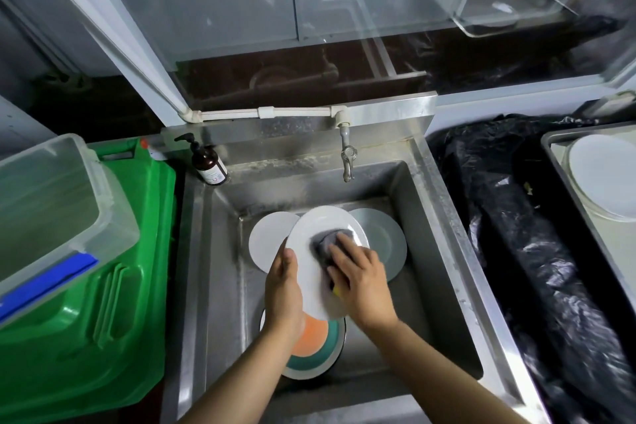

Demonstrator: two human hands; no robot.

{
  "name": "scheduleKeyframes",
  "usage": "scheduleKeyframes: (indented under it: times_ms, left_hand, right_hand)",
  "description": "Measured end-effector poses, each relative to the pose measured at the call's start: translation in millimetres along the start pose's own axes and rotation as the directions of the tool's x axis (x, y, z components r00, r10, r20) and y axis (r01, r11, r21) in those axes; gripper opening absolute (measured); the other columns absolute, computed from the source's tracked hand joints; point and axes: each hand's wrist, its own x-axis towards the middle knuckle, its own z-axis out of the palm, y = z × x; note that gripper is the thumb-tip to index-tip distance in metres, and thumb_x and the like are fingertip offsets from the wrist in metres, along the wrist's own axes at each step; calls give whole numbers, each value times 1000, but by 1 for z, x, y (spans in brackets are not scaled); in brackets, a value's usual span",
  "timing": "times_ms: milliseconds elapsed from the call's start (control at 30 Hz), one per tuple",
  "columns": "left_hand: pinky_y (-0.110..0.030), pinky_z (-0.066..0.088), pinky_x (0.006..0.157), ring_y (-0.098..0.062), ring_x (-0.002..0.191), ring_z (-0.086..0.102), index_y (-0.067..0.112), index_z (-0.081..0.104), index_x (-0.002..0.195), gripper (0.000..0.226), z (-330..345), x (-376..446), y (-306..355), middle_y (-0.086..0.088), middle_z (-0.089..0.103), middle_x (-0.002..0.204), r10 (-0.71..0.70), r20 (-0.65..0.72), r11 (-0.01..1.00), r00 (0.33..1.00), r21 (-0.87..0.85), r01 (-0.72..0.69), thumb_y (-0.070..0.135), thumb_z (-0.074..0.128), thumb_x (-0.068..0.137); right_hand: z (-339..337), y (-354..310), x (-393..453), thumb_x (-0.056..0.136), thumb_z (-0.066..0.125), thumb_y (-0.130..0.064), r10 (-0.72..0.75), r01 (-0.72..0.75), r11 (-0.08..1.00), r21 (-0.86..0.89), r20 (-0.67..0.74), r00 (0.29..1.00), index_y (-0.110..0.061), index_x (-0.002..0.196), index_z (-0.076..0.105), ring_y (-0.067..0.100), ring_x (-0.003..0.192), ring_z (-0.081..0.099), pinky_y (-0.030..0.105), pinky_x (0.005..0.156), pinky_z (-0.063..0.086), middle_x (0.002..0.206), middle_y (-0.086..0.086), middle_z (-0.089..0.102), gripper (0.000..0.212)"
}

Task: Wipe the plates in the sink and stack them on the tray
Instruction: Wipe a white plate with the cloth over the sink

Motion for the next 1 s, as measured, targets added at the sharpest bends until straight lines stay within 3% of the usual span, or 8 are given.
scheduleKeyframes:
  times_ms: [67, 133, 300, 433, 600, 733, 867, 1000]
  left_hand:
    - [-17, 46, 91, 6, 110, 61, 40, 63, 117, 20, -1, -5, 2, 31, 65, 114, -1, 4, 1000, 1000, 21, 1, 36, 45, 108]
    - [-12, 44, 83, 16, 102, 56, 40, 57, 122, 20, 0, -6, 3, 31, 61, 113, 2, 14, 1000, 1000, 20, -2, 35, 42, 109]
    - [-35, 53, 96, -10, 107, 70, 31, 67, 118, 27, 4, 4, 6, 6, 73, 119, -3, -19, 999, 1000, -32, 2, 35, 42, 109]
    - [-48, 52, 102, -24, 115, 69, 26, 67, 125, 31, -6, 7, 9, -3, 73, 123, -45, -1, 995, 999, -94, 45, 38, 44, 108]
    - [-48, 50, 106, -22, 122, 65, 31, 67, 126, 30, -9, 5, 12, 6, 71, 128, -65, -26, 994, 998, -90, 63, 42, 48, 106]
    - [-55, 48, 107, -31, 121, 65, 26, 68, 126, 47, -2, 8, 13, -4, 71, 127, -74, -64, 989, 995, -132, 65, 58, 57, 93]
    - [-58, 51, 103, -35, 117, 67, 19, 64, 132, 44, -5, 11, 16, -10, 71, 126, -92, -55, 979, 994, -186, 80, 47, 52, 101]
    - [-58, 46, 108, -28, 125, 62, 29, 64, 133, 39, -7, 14, 15, 0, 69, 133, -63, -30, 979, 998, -194, 56, 49, 50, 102]
  right_hand:
    - [1, 9, 7, 95, 65, -27, 215, -215, 976, -35, -7, 977, -25, 131, 64, 31, 100, 53, 45, 81, 51, 148, -5, 49, 36]
    - [3, 3, 4, 95, 62, -27, 266, -266, 964, -23, -16, 964, -24, 130, 64, 33, 99, 54, 46, 83, 52, 147, -3, 51, 35]
    - [4, -35, -26, 100, 54, -34, -26, 18, 991, 134, 56, 998, -24, 133, 62, 25, 105, 54, 33, 92, 48, 149, -5, 48, 35]
    - [-2, -13, -16, 100, 57, -34, -128, 123, 990, 65, 88, 988, -24, 131, 65, 28, 105, 55, 37, 91, 49, 149, -5, 49, 33]
    - [-1, 4, -1, 94, 62, -25, 219, -217, 975, -49, 36, 975, -23, 126, 67, 31, 93, 52, 46, 80, 52, 145, -2, 52, 32]
    - [3, -36, -22, 94, 63, -25, 0, -9, 993, 118, 72, 997, -23, 127, 65, 29, 96, 56, 37, 84, 51, 144, -3, 51, 33]
    - [-4, -24, -25, 98, 59, -34, -119, 102, 989, 109, 170, 978, -28, 131, 63, 26, 107, 55, 34, 92, 50, 149, -7, 47, 34]
    - [-5, 12, -11, 93, 66, -24, 233, -229, 972, -58, 94, 968, -25, 123, 67, 31, 94, 52, 47, 80, 54, 143, -3, 53, 31]
